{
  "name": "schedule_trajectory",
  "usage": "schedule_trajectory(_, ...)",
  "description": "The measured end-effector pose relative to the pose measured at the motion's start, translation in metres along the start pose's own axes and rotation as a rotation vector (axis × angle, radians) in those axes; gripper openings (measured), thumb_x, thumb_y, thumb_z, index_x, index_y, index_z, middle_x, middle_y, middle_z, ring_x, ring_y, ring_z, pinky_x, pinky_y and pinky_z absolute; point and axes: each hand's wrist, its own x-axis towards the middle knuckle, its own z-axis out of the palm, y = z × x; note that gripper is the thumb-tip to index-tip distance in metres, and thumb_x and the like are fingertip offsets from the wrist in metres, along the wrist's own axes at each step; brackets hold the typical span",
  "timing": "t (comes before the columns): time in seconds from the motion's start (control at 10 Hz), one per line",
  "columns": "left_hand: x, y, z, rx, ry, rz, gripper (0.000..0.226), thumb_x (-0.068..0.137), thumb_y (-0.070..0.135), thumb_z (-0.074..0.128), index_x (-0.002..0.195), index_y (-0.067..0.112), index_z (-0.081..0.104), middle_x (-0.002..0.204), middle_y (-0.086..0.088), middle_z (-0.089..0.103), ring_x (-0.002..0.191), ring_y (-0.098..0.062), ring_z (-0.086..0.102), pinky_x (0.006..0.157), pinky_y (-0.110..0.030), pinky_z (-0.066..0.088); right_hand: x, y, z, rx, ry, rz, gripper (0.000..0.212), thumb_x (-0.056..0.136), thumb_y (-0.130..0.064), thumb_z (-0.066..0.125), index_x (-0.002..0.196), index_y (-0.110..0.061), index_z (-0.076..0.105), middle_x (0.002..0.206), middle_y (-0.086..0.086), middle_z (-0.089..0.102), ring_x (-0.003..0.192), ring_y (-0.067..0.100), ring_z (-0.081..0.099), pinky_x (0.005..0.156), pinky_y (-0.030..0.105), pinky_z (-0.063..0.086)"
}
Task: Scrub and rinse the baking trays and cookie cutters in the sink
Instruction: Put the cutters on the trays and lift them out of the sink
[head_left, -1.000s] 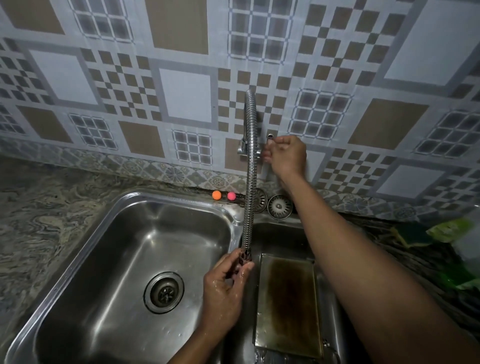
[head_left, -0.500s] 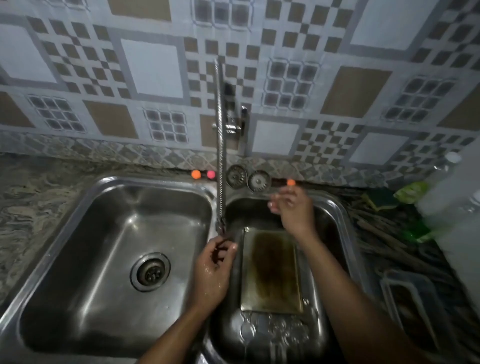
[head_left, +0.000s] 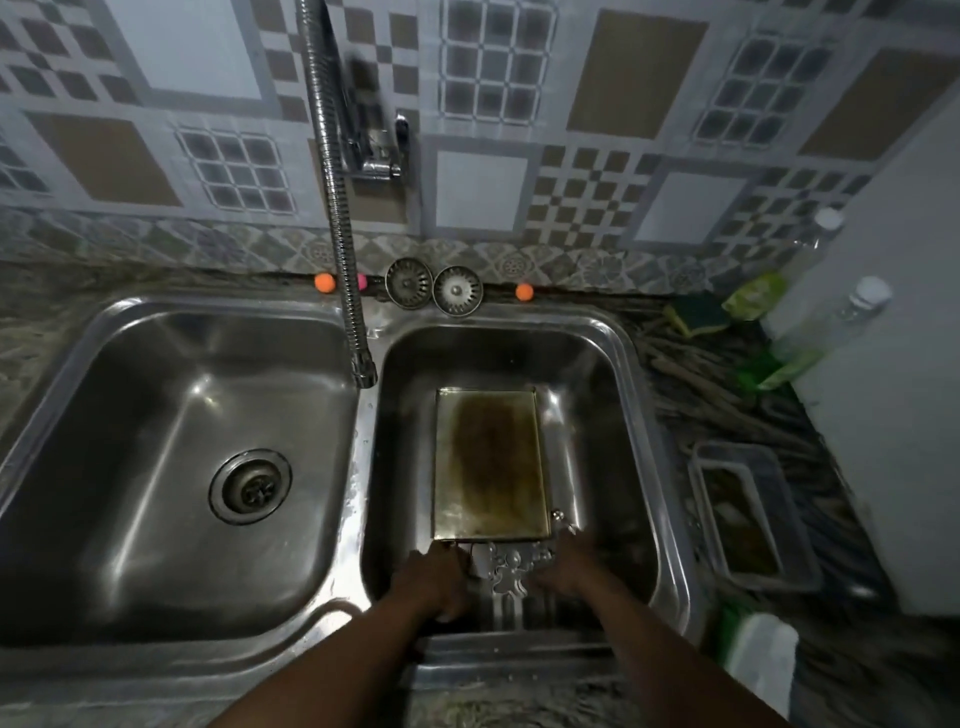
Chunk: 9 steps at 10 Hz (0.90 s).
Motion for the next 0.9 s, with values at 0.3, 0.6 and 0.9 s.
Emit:
schedule_trajectory(0.3,-0.009,0.047,0.003,-0.483,0.166,-0.251,0.051,0.084,0.045,0.060,0.124,0.016,0.055,0.130,-0.013,0.048,0.113,-0.028,0.061,0.093,-0.037,0.051,0.005,-0.013,0.024,0.080,0.263,0.111,0.074,0.077,-0.036,0.072,0.137,-0.008,0.040,0.141,0.018,0.033,0.124,0.036,0.045,0.101,0.040,0.043)
schedule_trajectory(0.6,0.010,0.044,0.011,-0.508,0.228,-0.458,0.042,0.078,0.046,0.065,0.115,0.028,0.059,0.122,-0.001,0.048,0.115,-0.025,0.053,0.094,-0.039,0.046,0.018,-0.007,0.031,0.041,0.230,0.186,0.066,0.072,-0.024,0.078,0.130,-0.015,0.046,0.138,0.015,0.029,0.119,0.033,0.048,0.097,0.034,0.045)
schedule_trajectory(0.9,0.005,0.039,-0.001,-0.323,0.197,-0.296,0.034,0.077,0.037,0.064,0.109,0.027,0.067,0.113,0.005,0.069,0.107,-0.016,0.066,0.085,-0.027,0.052,0.022,0.004,0.018,-0.272,0.207,0.073,0.038,0.093,-0.028,0.051,0.127,-0.010,0.052,0.124,0.014,0.052,0.101,0.029,0.060,0.079,0.030,0.048)
